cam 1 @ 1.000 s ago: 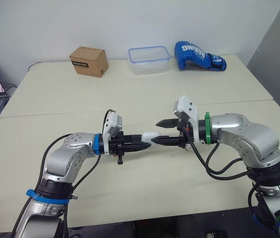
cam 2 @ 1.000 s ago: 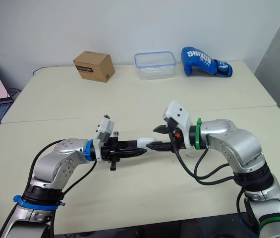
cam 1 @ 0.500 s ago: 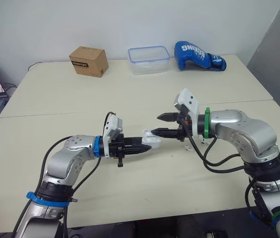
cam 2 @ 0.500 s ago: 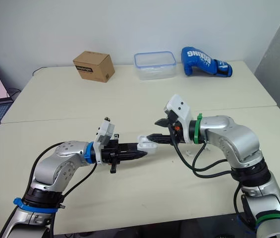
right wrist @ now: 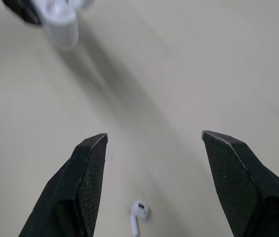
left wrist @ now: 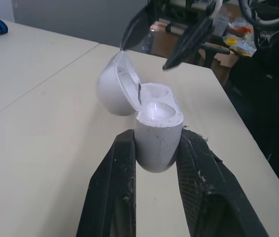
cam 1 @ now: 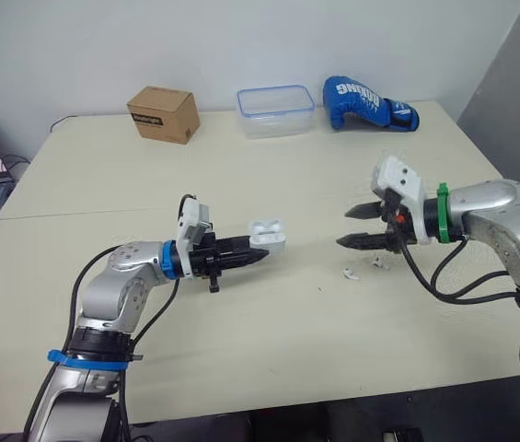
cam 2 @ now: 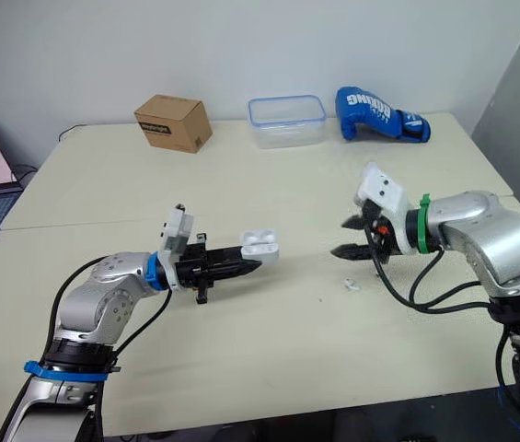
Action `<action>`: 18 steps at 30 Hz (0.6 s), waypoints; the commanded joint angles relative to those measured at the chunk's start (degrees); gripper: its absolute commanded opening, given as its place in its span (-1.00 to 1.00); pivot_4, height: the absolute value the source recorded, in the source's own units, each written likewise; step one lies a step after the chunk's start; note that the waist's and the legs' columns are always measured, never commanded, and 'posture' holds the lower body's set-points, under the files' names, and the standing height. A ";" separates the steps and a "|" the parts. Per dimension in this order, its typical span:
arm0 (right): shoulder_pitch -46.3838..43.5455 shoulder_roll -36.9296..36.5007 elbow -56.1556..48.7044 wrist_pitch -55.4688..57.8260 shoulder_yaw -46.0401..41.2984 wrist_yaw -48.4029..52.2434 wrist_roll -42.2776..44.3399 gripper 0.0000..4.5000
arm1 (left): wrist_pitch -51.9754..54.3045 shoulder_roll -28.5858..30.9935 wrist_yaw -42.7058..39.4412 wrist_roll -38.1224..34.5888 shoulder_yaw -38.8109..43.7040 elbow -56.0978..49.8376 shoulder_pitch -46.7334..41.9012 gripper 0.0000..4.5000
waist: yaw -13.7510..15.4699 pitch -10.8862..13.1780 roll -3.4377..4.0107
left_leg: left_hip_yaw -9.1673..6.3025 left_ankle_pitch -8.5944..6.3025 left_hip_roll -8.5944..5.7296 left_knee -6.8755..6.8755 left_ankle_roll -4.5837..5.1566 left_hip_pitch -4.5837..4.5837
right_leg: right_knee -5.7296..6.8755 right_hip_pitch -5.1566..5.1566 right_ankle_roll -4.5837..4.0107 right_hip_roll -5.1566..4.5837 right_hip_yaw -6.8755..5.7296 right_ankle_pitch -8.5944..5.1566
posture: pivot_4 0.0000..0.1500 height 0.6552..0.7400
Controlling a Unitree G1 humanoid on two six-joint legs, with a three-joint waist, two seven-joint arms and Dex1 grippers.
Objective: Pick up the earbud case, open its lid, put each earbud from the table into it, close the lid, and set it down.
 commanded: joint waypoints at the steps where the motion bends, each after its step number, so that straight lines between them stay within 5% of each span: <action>1: -0.58 1.28 2.71 -4.93 2.73 2.15 -4.09 0.41 | -0.63 0.41 -0.82 -1.36 1.48 -1.17 -1.11 -0.66 | -0.10 0.00 0.00 | 0.05 0.00 0.00 0.00 0.00 0.03 | 0.01 0.00 0.00 0.00 0.04 0.00 | 1.00 0.78; 18: 3.84 4.10 11.80 -11.34 7.60 7.71 -14.25 0.41 | 2.08 1.01 2.37 -2.38 2.53 -8.22 2.10 -0.66 | 0.11 0.00 0.00 | 0.02 0.00 -0.01 0.01 -0.01 0.02 | -0.02 -0.01 0.00 -0.02 0.06 0.00 | 1.00 0.78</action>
